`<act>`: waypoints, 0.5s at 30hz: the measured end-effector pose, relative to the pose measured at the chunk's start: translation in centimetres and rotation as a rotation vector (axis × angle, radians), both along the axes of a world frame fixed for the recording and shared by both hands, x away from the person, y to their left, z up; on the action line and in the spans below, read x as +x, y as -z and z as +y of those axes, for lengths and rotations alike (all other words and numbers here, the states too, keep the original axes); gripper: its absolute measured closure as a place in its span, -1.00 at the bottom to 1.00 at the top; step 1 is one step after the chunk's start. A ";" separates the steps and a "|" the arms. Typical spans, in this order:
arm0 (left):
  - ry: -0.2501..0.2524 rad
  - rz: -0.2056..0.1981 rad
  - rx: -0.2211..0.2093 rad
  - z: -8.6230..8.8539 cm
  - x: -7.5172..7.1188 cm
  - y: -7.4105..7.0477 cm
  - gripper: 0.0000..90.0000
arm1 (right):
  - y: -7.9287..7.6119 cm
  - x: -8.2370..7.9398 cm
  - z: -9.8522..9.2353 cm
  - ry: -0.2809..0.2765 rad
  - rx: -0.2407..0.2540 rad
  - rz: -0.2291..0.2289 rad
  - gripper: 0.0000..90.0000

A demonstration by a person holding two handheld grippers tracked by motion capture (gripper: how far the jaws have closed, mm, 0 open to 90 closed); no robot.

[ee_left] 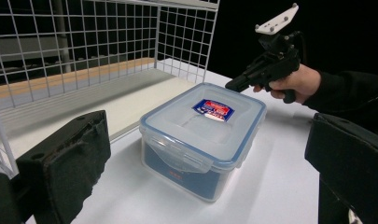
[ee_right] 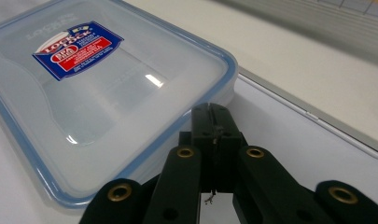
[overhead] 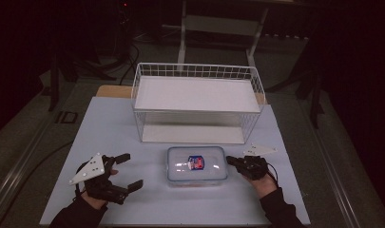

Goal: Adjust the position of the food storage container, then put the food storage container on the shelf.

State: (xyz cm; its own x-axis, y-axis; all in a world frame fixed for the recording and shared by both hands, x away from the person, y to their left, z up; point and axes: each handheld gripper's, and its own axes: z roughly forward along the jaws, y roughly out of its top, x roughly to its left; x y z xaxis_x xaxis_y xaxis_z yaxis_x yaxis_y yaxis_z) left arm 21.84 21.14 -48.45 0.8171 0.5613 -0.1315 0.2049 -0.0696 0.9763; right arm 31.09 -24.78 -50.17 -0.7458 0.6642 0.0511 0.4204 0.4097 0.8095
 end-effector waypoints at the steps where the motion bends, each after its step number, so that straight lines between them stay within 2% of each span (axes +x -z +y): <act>1: 0.000 0.000 -0.001 0.0 0.0 0.0 -0.99 | -0.1 -0.1 0.0 0.001 -0.001 -0.010 0.88; 3: -0.001 0.003 0.000 0.0 0.0 0.0 -0.99 | -0.3 -0.2 0.0 0.009 0.003 -0.015 0.81; 4: 0.000 0.003 0.001 -0.1 0.0 -0.1 -0.99 | -0.5 -0.2 -0.2 0.004 0.020 -0.018 0.75; 5: -0.001 0.004 0.001 -0.2 -0.1 -0.1 -0.99 | -1.0 -0.5 -0.4 0.002 0.049 -0.036 0.58; 6: -0.001 0.004 0.004 -0.3 -0.1 -0.2 -0.99 | -1.3 -0.6 -0.5 -0.001 0.059 -0.043 0.55; 7: -0.004 0.006 0.005 -0.4 -0.1 -0.2 -0.99 | -2.0 -1.0 -0.6 -0.012 0.081 -0.070 0.38; 12: -0.005 0.029 0.019 -1.3 -0.1 -1.2 -0.99 | -3.9 -2.1 -0.7 -0.052 0.157 -0.109 -0.40; 13: -0.008 0.035 0.025 -1.6 -0.1 -1.5 -0.99 | -4.2 -2.3 -0.7 -0.063 0.165 -0.116 -0.52; 15: -0.009 0.045 0.041 -2.1 0.0 -2.2 -0.99 | -4.8 -2.7 -0.6 -0.075 0.167 -0.141 -0.63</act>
